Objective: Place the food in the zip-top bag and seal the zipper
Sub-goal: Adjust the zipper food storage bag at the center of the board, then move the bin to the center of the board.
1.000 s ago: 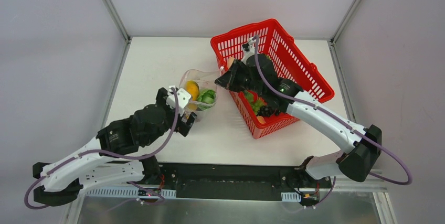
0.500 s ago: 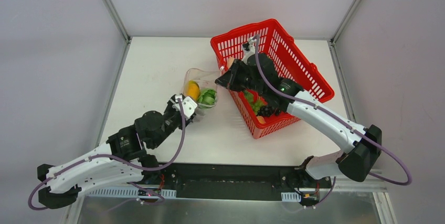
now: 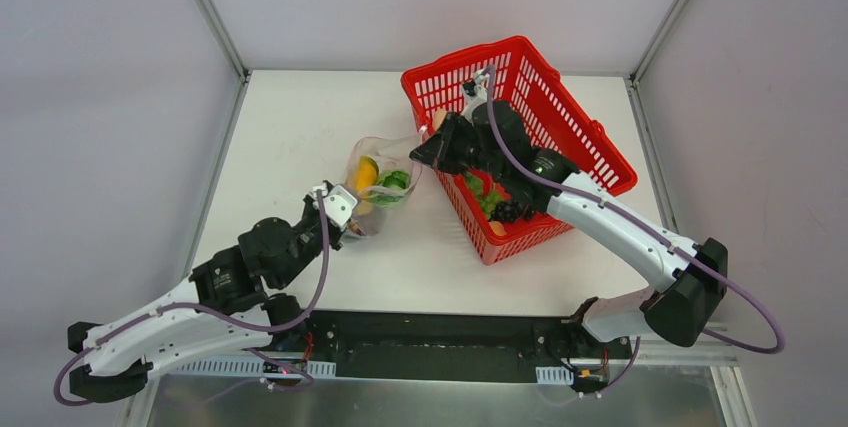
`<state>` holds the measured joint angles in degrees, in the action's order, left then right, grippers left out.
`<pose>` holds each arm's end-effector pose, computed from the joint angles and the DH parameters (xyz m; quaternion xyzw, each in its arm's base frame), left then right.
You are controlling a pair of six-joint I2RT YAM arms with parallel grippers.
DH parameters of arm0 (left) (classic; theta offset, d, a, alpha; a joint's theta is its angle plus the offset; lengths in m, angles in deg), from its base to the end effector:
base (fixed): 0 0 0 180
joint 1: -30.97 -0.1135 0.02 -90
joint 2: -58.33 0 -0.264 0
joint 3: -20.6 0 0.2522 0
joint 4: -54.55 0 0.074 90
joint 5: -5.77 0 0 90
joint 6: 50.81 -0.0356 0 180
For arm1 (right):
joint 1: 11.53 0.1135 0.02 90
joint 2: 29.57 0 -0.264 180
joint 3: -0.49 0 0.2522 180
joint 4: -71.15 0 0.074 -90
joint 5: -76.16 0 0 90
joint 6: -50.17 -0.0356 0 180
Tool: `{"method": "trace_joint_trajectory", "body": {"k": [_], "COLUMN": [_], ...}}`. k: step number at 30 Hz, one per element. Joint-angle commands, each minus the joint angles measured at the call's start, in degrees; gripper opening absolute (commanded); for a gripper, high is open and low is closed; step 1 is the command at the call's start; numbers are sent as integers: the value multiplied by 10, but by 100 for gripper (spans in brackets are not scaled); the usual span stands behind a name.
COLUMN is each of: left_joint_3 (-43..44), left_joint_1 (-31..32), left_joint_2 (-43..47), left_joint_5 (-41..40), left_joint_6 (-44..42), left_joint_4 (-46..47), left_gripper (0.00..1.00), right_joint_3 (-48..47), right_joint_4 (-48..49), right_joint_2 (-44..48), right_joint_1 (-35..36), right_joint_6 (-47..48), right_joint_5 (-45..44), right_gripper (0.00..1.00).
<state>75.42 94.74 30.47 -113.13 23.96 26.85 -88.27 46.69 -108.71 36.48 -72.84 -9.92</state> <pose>0.0669 -0.0969 0.3499 0.3031 0.6433 -0.1177 0.6932 0.2155 0.2430 0.3869 -0.1241 0.7825 0.4165 0.4458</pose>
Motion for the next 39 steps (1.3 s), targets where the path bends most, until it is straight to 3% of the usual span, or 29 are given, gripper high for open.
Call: {"method": "trace_joint_trajectory", "body": {"k": [1, 8, 11, 14, 18, 21, 23, 26, 28, 32, 35, 39], "left_joint_3": [46, 96, 120, 131, 131, 122, 119, 123, 127, 139, 138, 141], "left_joint_1": [4, 4, 4, 4, 4, 3, 4, 4, 4, 4, 4, 4], "left_joint_2": [15, 56, 50, 41, 46, 57, 62, 60, 54, 46, 46, 45], "left_joint_5": [-6, 55, 63, 47, 14, 7, 6, -4, -15, -42, -39, -38], "left_joint_6": [24, 54, 74, 97, 129, 138, 143, 149, 150, 150, 150, 150], "left_joint_4": [-37, -90, -116, -141, -154, -148, -149, -162, -172, -190, -190, -191], "left_gripper": [0, 0, 0, 0, 0, 0, 0, 0, 0, 0, 0, 0], "right_joint_3": [-3, -32, -39, -40, -37, -26, -9, 17, 22, 1, -14, -52], "right_joint_4": [44, 27, 33, 28, 15, -6, -29, -63, -92, -187, -213, -275], "right_joint_2": [39, 48, 34, 38, 72, 104, 121, 141, 137, 98, 74, 24], "right_joint_1": [-10, -31, -32, -34, -42, -44, -44, -44, -44, -43, -26, 41], "right_joint_6": [-7, -30, -22, 12, 64, 111, 147, 174, 181, 182, 200, 228], "right_joint_5": [5, -8, 59, 120, 193, 248, 277, 276, 249, 99, 131, 38], "right_gripper": [0, 4, 21, 50, 68, 64, 50, 38, 31, 20, 16, 16]}}
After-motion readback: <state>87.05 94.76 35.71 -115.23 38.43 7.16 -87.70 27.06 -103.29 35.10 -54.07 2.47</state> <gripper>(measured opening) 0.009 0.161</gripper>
